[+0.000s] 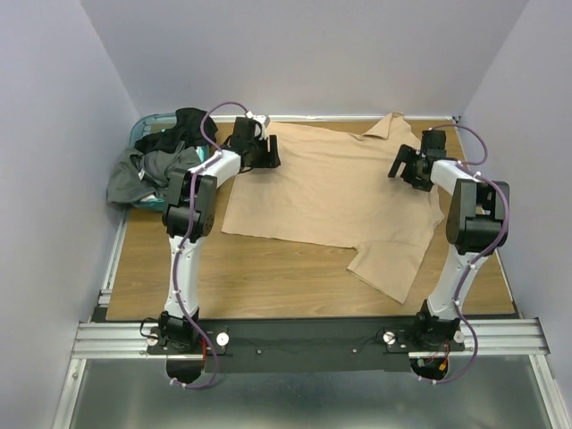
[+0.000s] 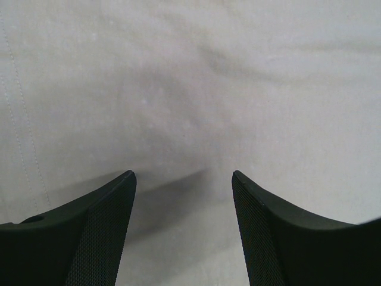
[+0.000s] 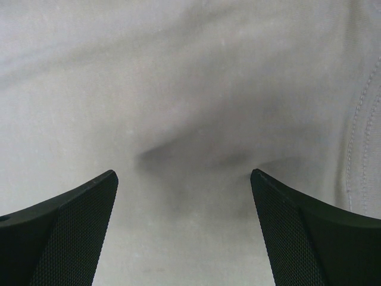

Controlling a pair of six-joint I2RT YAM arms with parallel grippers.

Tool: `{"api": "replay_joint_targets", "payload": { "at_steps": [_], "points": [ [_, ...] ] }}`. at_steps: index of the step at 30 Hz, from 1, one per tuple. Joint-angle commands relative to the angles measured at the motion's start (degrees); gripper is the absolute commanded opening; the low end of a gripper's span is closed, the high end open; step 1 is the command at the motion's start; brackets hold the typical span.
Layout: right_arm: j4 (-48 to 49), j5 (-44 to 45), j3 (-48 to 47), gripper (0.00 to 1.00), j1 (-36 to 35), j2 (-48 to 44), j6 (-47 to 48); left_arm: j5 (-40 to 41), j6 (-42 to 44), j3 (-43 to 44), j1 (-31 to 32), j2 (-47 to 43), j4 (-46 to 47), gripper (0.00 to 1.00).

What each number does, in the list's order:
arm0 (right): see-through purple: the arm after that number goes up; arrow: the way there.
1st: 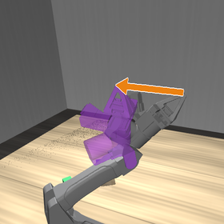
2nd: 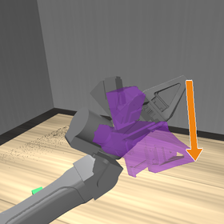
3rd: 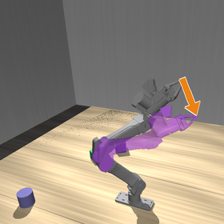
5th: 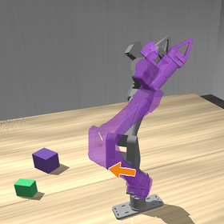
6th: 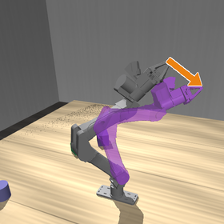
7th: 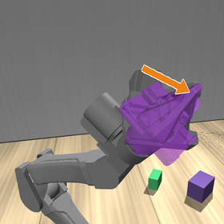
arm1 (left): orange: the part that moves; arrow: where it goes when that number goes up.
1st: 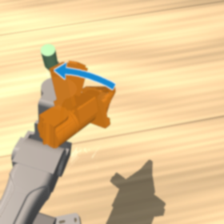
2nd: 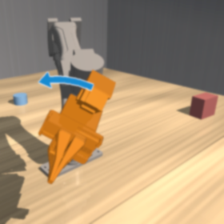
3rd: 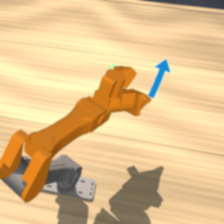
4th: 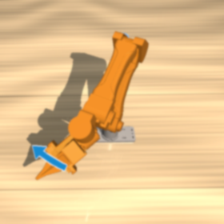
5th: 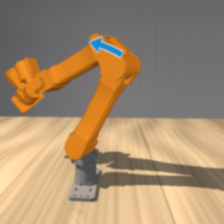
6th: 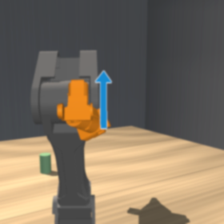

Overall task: Fold and stack the t-shirts
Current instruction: Fold the tshirt

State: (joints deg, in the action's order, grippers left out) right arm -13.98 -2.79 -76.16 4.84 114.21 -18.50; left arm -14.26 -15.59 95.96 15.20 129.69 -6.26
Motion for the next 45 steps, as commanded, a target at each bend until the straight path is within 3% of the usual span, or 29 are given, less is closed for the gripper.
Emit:
{"api": "replay_joint_targets", "payload": {
  "at_steps": [1, 3, 4, 11, 14, 18, 24, 28, 33, 39, 45],
  "points": [
    [-3.4, 1.5, -2.0, 0.99, 0.1, 5.9, -1.6, -0.7, 1.2, 7.8, -0.4, 5.9, -8.0, 0.74],
    [-4.3, 1.0, -5.3, 0.99, 0.2, 7.8, -1.5, -0.5, 1.4, 11.2, -0.7, 8.5, -10.1, 0.74],
    [-5.3, 0.4, -9.2, 0.99, 0.1, 9.8, -1.5, 0.1, 1.4, 16.9, -1.0, 10.6, -12.2, 0.74],
    [-5.9, -3.4, -12.3, 0.99, 0.1, 9.5, 0.2, 1.8, 2.4, 20.6, -1.2, 9.2, -12.5, 0.74],
    [-5.8, -4.9, -12.0, 0.99, 0.1, 7.2, 0.9, 3.2, 2.7, 15.4, -1.1, 2.2, -9.3, 0.74],
    [-5.7, -6.0, -8.6, 0.99, 0.0, 0.1, 0.8, 7.7, 1.3, 1.4, -1.1, -10.4, -4.3, 0.74],
    [-5.2, -6.3, -0.5, 0.99, -0.3, -11.5, 0.3, 18.2, -3.0, -29.6, -0.6, -29.5, 1.0, 0.72],
    [-4.5, -6.7, 4.2, 0.99, -0.4, -16.2, -0.1, 22.5, -4.6, -40.5, -0.6, -36.1, 1.4, 0.69],
    [-4.5, -7.5, 9.4, 0.99, -0.4, -22.4, -0.1, 22.0, -7.3, -48.9, -0.7, -42.1, 3.4, 0.63],
    [-4.4, -6.9, 13.9, 0.99, -0.4, -27.2, 0.3, 22.9, -7.6, -51.7, -1.5, -43.0, 3.9, 0.53],
    [-4.5, -6.4, 16.7, 0.99, -0.4, -30.4, 0.5, 19.2, -8.2, -53.6, -1.9, -42.2, 5.9, 0.49]
  ]
}}
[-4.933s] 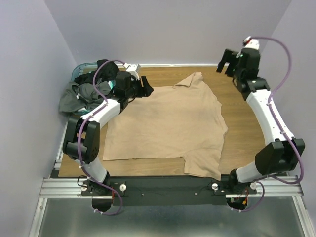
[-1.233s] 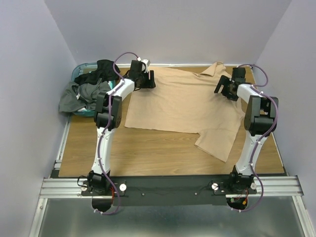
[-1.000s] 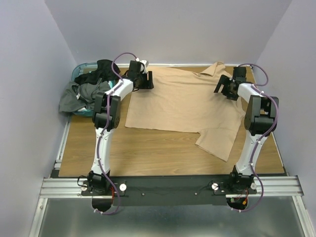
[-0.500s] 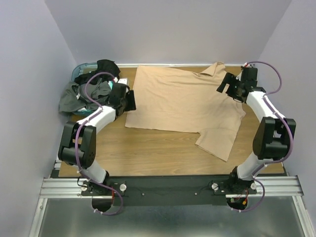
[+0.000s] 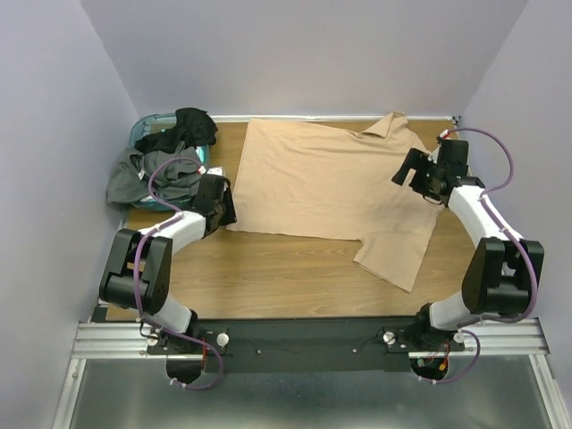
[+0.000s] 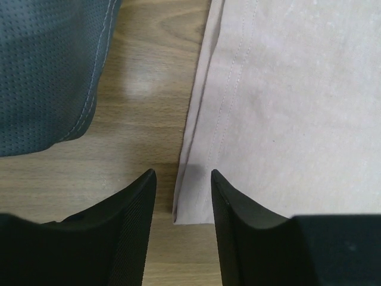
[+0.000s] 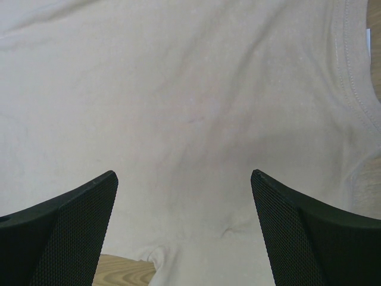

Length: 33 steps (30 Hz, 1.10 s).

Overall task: Fold and stack the t-shirts
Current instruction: Fold the tshirt

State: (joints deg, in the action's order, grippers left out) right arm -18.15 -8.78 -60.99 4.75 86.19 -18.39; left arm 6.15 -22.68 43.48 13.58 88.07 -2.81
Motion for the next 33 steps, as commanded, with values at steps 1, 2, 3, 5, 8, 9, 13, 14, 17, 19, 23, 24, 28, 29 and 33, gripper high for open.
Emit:
{"api": "replay_joint_targets", "payload": {
  "at_steps": [1, 2, 3, 5, 8, 9, 13, 14, 17, 19, 23, 24, 28, 29, 33],
  "points": [
    [-0.3, -0.5, 1.7, 0.99, -0.4, -2.5, 0.5, -1.7, -1.1, -1.6, -0.3, -0.5, 2.5, 0.49],
    [-0.3, -0.5, 1.8, 0.99, -0.4, -3.0, 0.5, -1.7, -1.2, -1.7, -0.3, -0.4, 2.5, 0.48],
    [-0.3, -0.6, 2.0, 0.99, -0.4, -3.2, 0.5, -1.6, -1.2, -2.0, -0.3, -0.5, 2.5, 0.48],
    [-0.4, -0.6, 2.2, 0.99, -0.4, -3.7, 0.3, -1.6, -1.4, -2.9, -0.3, -0.9, 2.5, 0.48],
    [-0.3, -0.7, 2.5, 0.99, -0.4, -4.0, 0.2, -2.3, -1.8, -3.8, -0.3, -1.8, 2.5, 0.42],
    [-0.3, -0.8, 2.9, 0.99, -0.4, -4.4, 0.2, -2.9, -1.8, -4.2, -0.3, -1.9, 2.5, 0.41],
    [-0.4, -0.9, 3.7, 0.99, -0.4, -4.8, 0.4, -5.1, -1.8, -5.2, -0.3, -1.8, 4.5, 0.3],
    [-0.3, -0.9, 3.9, 0.99, -0.4, -4.8, 0.5, -5.4, -1.8, -5.3, -0.3, -1.4, 5.1, 0.25],
    [-0.3, -1.0, 4.6, 0.99, -0.4, -4.4, 0.7, -5.9, -1.6, -5.7, -0.3, -1.0, 5.5, 0.06],
    [-0.2, -1.0, 4.9, 0.99, -0.4, -3.9, 0.6, -7.8, -1.5, -5.7, -0.3, -1.1, 5.9, 0.0],
    [-0.2, -0.8, 5.1, 0.99, -0.4, -1.2, 0.7, -9.2, -1.2, -4.7, -0.3, -1.1, 6.6, 0.0],
    [-0.2, -0.5, 5.1, 0.99, -0.4, 0.4, 0.8, -9.3, -1.1, -4.5, -0.4, -0.8, 6.7, 0.0],
    [-0.1, 0.5, 5.2, 0.99, -0.5, 3.7, 0.7, -9.4, -0.4, -2.3, -0.6, 0.4, 7.0, 0.0],
    [-0.1, 0.9, 5.2, 0.99, -0.6, 4.4, 0.6, -9.5, -0.2, -1.7, -0.7, 0.8, 7.1, 0.0],
    [0.4, 2.6, 4.7, 0.99, -1.2, 8.4, 0.6, -10.7, 0.8, 1.9, -1.5, 3.2, 7.5, 0.0]
  ]
}}
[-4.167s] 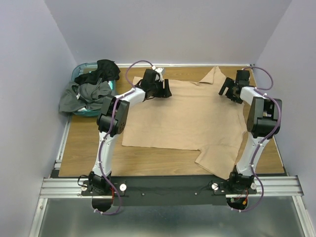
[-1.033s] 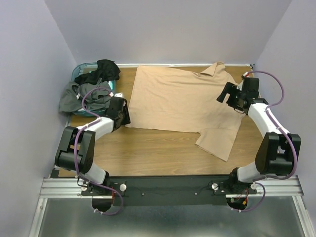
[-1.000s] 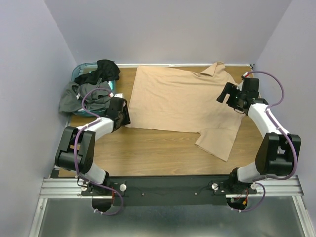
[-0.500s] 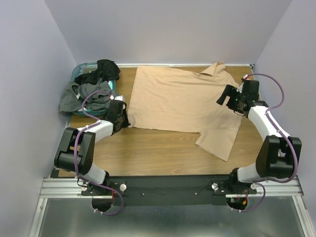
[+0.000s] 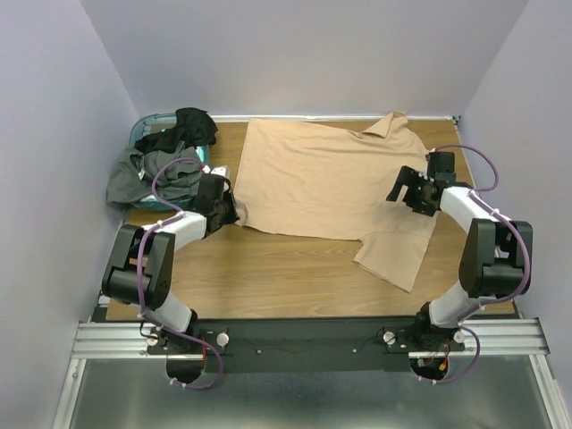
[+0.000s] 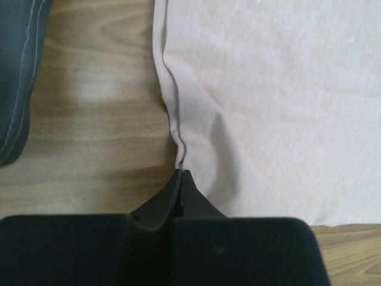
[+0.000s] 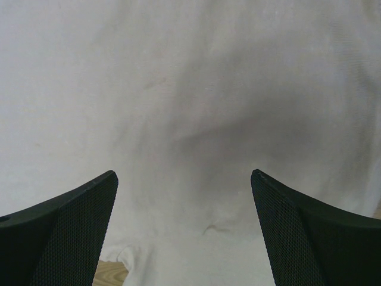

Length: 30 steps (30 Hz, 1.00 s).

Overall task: Fold and stack the t-shirts
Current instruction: Fold the tshirt

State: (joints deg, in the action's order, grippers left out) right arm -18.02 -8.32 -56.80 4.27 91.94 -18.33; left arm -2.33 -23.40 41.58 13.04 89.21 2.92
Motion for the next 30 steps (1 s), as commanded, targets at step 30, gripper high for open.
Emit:
{"api": "replay_joint_targets", "payload": {
  "at_steps": [30],
  "points": [
    [-2.6, 3.0, -27.9, 0.98, -1.1, 29.5, -0.6, -12.3, 7.7, 37.8, -9.3, 28.0, -1.8, 0.0]
  ]
}}
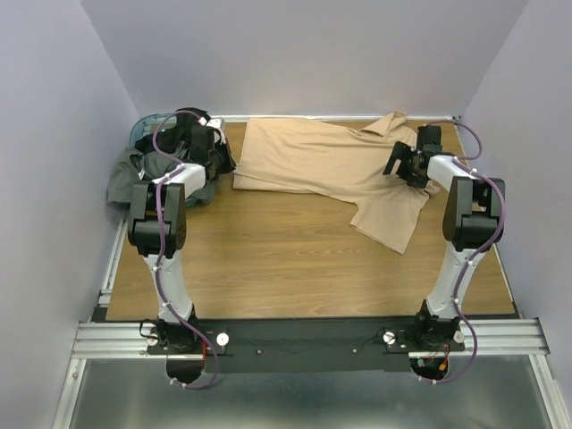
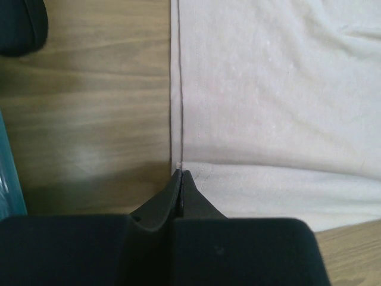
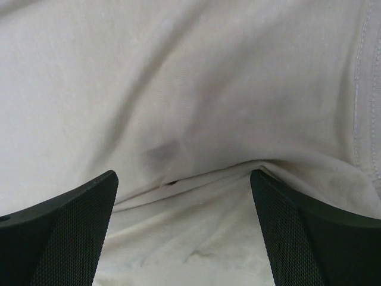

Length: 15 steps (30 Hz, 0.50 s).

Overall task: Fold and stack the t-shirts
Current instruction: Fold the tshirt

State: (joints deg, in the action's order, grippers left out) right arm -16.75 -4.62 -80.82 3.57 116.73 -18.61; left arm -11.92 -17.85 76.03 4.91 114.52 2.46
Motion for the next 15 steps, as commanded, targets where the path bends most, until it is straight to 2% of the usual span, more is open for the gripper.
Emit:
{"api": "replay_joint_targets", "payload": {
  "at_steps": [1, 5, 9, 11, 15],
  "points": [
    [-4.3, -0.9, -5.0, 0.98, -0.6, 5.0, -0.1, -3.7, 2.8, 3.9, -1.2, 3.2, -1.5, 0.0],
    [-5.4, -0.6, -7.0, 0.97, -2.0, 3.4, 0.3, -7.1, 3.3, 4.9, -1.4, 4.7, -0.7, 0.0],
    [-5.7, 2.3, -3.3, 0.97, -4.8, -2.9, 0.3, -7.7, 4.1, 3.5, -1.5, 4.7, 0.0, 0.0],
    [-6.4, 7.0, 1.3, 0.97, -7.2, -7.7, -0.3, -8.2, 4.6, 2.4, -1.5, 4.1, 0.6, 0.0],
    [-8.3, 10.2, 11.4, 0.96, -9.9, -15.1, -3.1, -9.9, 4.6, 0.4, -1.5, 3.1, 1.9, 0.0]
  ]
}}
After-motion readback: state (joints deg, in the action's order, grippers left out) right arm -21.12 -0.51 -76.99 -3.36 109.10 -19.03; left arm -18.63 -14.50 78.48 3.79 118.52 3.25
